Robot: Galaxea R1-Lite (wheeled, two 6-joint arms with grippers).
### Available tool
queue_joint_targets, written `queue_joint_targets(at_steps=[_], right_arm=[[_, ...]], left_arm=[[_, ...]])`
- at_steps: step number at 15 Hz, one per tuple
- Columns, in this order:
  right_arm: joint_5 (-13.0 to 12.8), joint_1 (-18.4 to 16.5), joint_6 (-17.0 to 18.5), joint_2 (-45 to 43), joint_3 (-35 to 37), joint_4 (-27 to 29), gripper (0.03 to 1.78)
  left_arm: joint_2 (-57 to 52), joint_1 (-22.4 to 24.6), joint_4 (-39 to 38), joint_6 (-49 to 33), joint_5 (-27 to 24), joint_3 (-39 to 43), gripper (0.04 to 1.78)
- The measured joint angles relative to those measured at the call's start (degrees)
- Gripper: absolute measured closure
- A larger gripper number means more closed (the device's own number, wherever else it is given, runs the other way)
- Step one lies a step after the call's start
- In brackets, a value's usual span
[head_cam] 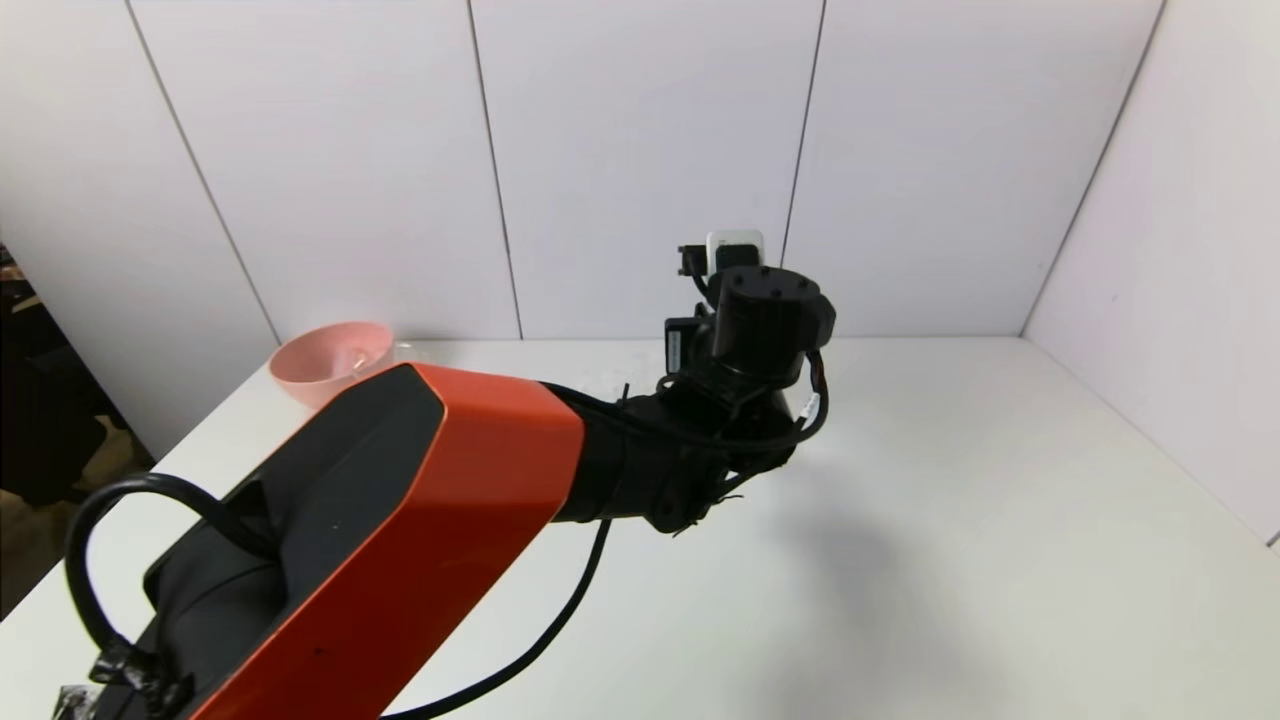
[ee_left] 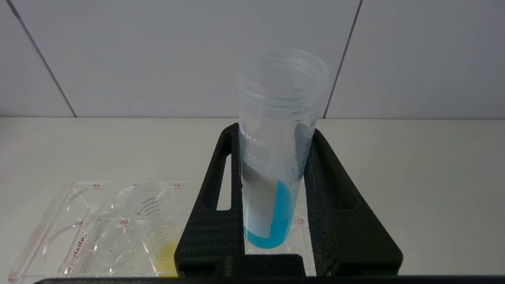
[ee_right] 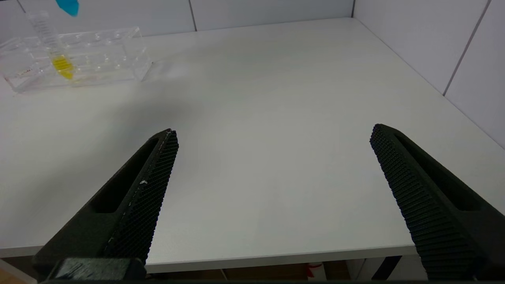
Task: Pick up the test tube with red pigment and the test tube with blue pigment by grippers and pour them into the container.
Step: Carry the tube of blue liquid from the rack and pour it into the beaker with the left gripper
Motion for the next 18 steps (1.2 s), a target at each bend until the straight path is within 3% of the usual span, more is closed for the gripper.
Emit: queue_joint_targets(at_steps=[4,8,11,18], right_arm=[[0.0,0.0,0.0,0.0,0.0,0.0,0.04],[0.0,0.0,0.0,0.0,0.0,0.0,0.04],[0.0,0.0,0.0,0.0,0.0,0.0,0.04],[0.0,0.0,0.0,0.0,0.0,0.0,0.04]], left_arm=[[-10.8,0.5,-0.4,-0.7,-10.0,16.5,1.35],[-27.1,6.4,-0.6,-0.4,-28.3,35.3,1.35],[-38.6,18.9,-0.4,0.7,-45.1,46.2,1.35],[-51.4,58.2,-0.5,3.9,-89.2,58.2,1.35]])
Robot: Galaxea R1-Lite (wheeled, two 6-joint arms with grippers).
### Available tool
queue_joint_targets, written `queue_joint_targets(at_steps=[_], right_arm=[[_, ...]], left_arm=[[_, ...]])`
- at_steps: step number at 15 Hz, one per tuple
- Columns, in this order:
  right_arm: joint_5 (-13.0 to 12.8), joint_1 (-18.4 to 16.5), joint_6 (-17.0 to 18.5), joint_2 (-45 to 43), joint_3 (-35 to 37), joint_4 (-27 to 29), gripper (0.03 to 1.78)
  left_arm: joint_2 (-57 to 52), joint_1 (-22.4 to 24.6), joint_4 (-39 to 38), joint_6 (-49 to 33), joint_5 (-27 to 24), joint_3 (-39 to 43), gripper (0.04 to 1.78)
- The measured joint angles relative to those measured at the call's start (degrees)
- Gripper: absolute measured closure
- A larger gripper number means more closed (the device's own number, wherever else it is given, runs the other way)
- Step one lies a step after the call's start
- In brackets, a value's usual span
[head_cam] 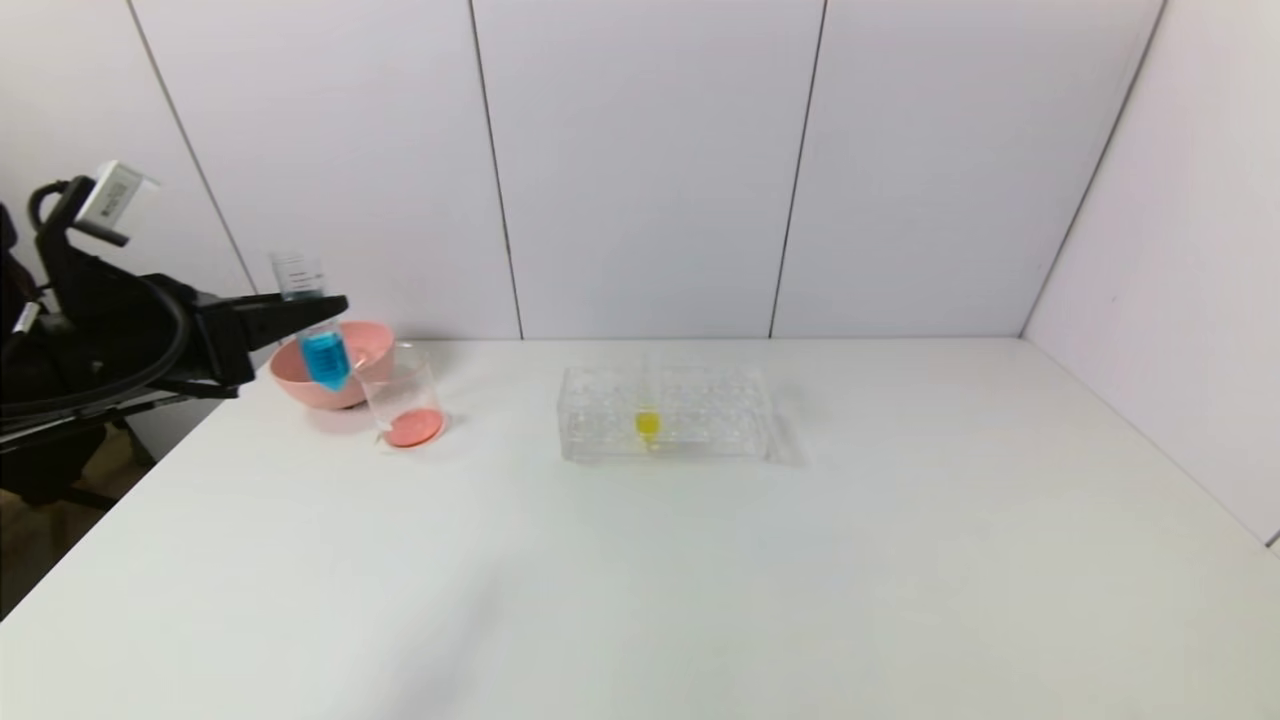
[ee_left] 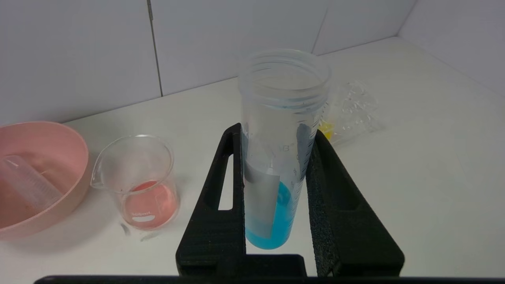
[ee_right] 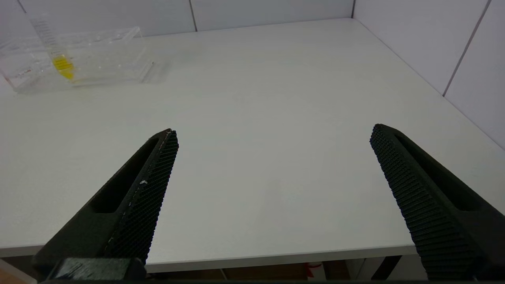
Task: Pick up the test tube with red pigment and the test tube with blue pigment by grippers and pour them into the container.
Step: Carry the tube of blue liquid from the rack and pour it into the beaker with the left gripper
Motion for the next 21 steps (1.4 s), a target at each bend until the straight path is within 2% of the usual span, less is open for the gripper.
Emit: queue_joint_targets(at_steps=[1,3,6,9,12,14,21], right_arm=[[0.0,0.0,0.0,0.0,0.0,0.0,0.04],[0.0,0.0,0.0,0.0,0.0,0.0,0.04],[0.0,0.0,0.0,0.0,0.0,0.0,0.04],[0.0,0.0,0.0,0.0,0.0,0.0,0.04],[0.0,0.0,0.0,0.0,0.0,0.0,0.04],[0.0,0.0,0.0,0.0,0.0,0.0,0.04],[0.0,0.0,0.0,0.0,0.0,0.0,0.04]], left_arm=[[0.1,4.4,0.0,1.3,-5.6,0.6,1.35],[2.0,8.9,-0.1,4.5,-11.7,0.6,1.35],[6.8,11.1,0.2,7.4,-12.1,-3.4,1.35],[12.5,11.2,4.4,8.7,-10.4,-12.2,1.35],[18.4,11.2,16.9,15.9,-7.5,-23.8,1.35],[22.4,11.1,27.9,21.9,-4.4,-32.0,1.35],[32.6,8.7,60.4,35.5,4.2,-58.4,1.35]])
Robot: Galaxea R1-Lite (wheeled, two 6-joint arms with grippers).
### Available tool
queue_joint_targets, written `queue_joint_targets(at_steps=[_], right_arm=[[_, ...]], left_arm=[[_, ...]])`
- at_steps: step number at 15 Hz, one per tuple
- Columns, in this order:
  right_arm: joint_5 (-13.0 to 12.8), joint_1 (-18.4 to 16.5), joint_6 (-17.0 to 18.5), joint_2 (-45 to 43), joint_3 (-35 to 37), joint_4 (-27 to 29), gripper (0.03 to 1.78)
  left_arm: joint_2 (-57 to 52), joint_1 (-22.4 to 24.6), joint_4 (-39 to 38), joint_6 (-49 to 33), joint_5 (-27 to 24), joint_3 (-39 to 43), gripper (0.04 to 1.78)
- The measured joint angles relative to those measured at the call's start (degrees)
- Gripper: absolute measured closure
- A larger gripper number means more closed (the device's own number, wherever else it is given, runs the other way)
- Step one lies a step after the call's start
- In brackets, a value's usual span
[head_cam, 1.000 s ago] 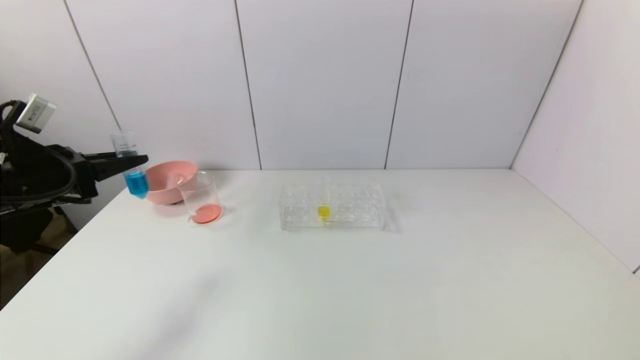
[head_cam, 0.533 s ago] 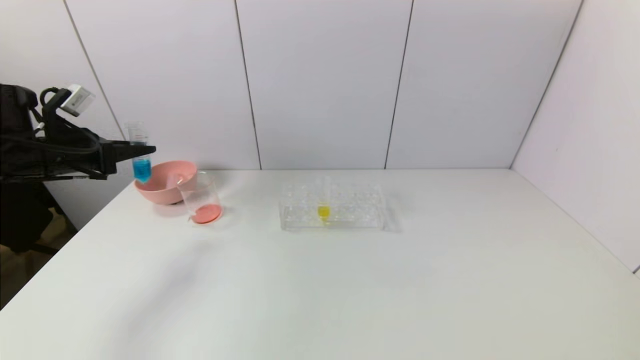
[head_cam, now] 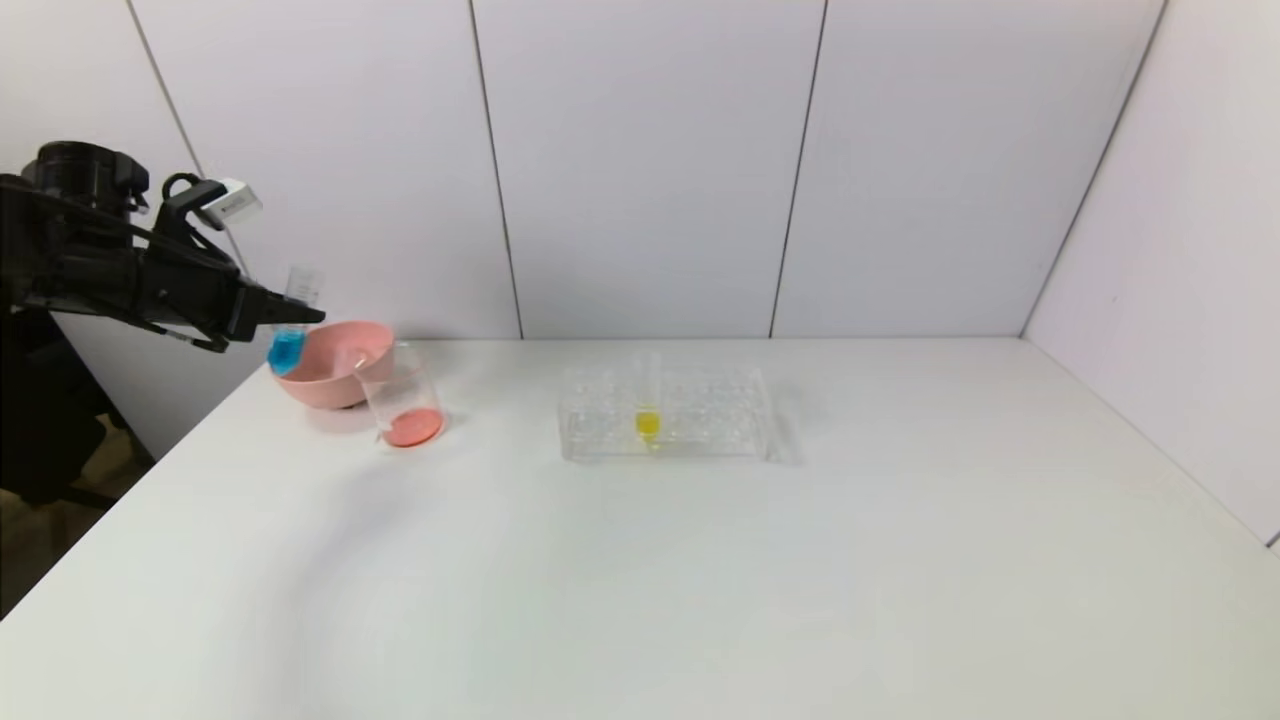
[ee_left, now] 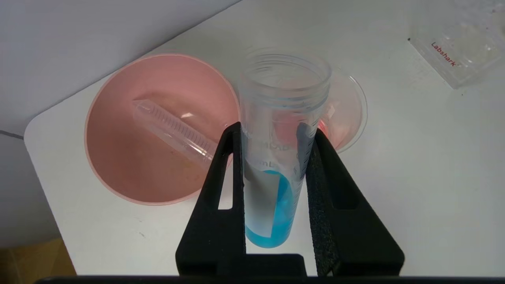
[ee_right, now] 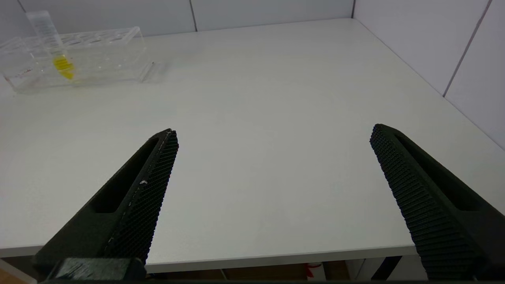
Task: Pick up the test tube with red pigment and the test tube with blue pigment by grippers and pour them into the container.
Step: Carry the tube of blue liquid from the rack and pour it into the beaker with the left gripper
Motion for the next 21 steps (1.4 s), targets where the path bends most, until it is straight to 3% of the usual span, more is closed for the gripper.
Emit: queue_joint_targets(at_steps=[2,4,21], right_arm=[[0.0,0.0,0.0,0.0,0.0,0.0,0.04],[0.0,0.0,0.0,0.0,0.0,0.0,0.04],[0.0,0.0,0.0,0.0,0.0,0.0,0.04]], left_arm=[[2.3,-1.2,7.6,3.1,2.2,-6.8,1.35],[3.7,-2.8,11.9,8.4,7.6,-9.4,1.35],[3.8,-12.6,17.7,26.4,33.5,-11.0,1.35]])
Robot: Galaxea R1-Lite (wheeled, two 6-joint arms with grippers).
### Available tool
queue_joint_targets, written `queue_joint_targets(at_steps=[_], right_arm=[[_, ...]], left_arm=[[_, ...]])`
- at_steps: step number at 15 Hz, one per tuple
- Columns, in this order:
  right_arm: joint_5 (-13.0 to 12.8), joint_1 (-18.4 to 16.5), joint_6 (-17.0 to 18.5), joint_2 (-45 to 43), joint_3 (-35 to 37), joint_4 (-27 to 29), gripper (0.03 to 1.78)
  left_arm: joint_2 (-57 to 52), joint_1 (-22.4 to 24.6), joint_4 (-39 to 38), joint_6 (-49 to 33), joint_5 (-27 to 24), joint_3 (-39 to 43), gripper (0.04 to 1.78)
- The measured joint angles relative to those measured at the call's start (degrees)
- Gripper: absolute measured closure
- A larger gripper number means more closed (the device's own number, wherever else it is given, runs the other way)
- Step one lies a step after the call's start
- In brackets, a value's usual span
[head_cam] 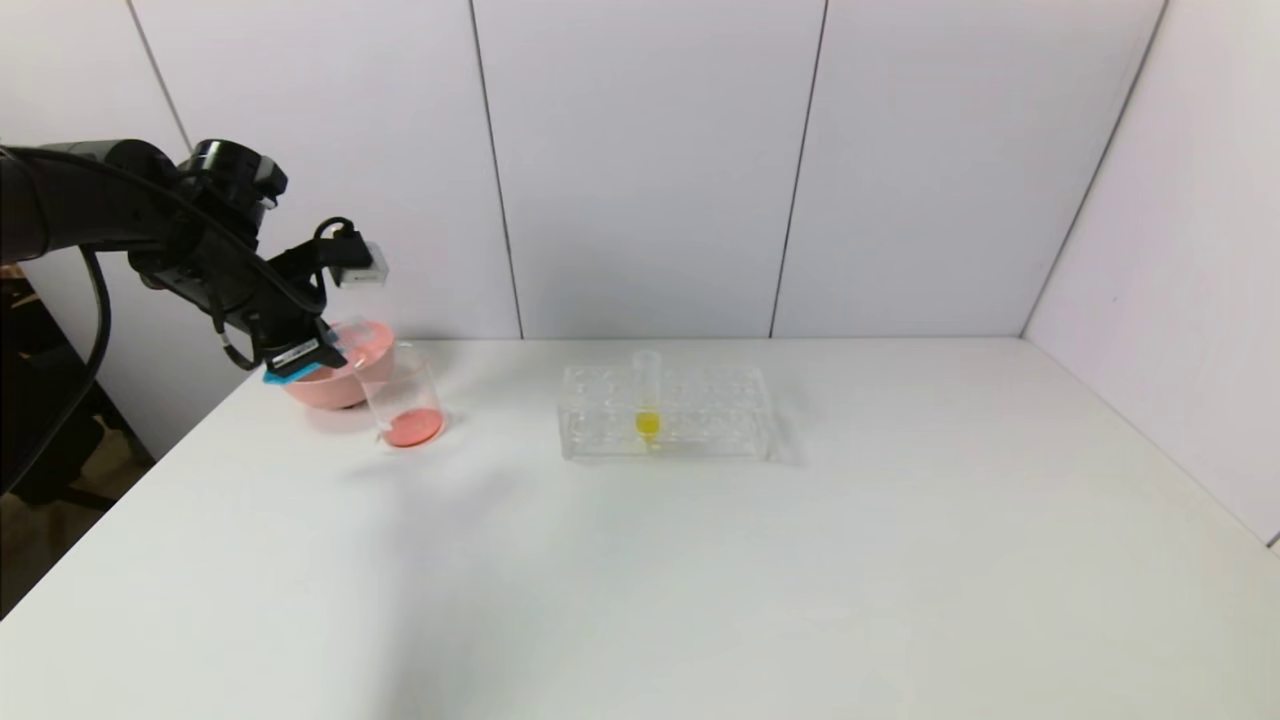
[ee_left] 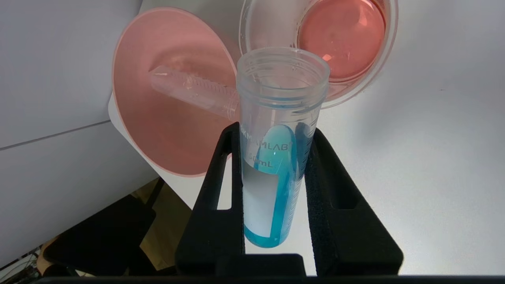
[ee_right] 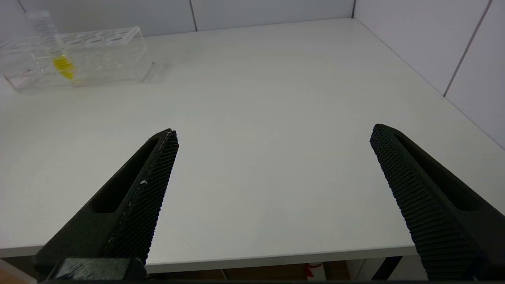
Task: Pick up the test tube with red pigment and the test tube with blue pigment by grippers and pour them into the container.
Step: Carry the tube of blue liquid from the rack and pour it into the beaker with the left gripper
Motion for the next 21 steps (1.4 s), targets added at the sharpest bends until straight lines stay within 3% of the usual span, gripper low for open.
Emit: queue_joint_targets(at_steps=[10,21], right_arm=[[0.0,0.0,0.0,0.0,0.0,0.0,0.04],[0.0,0.0,0.0,0.0,0.0,0.0,0.04]], left_arm=[[0.5,-1.4,1.0,4.7,6.5,0.0,1.35],[2.5,-3.6,-3.5,4.7,11.7,0.0,1.35]])
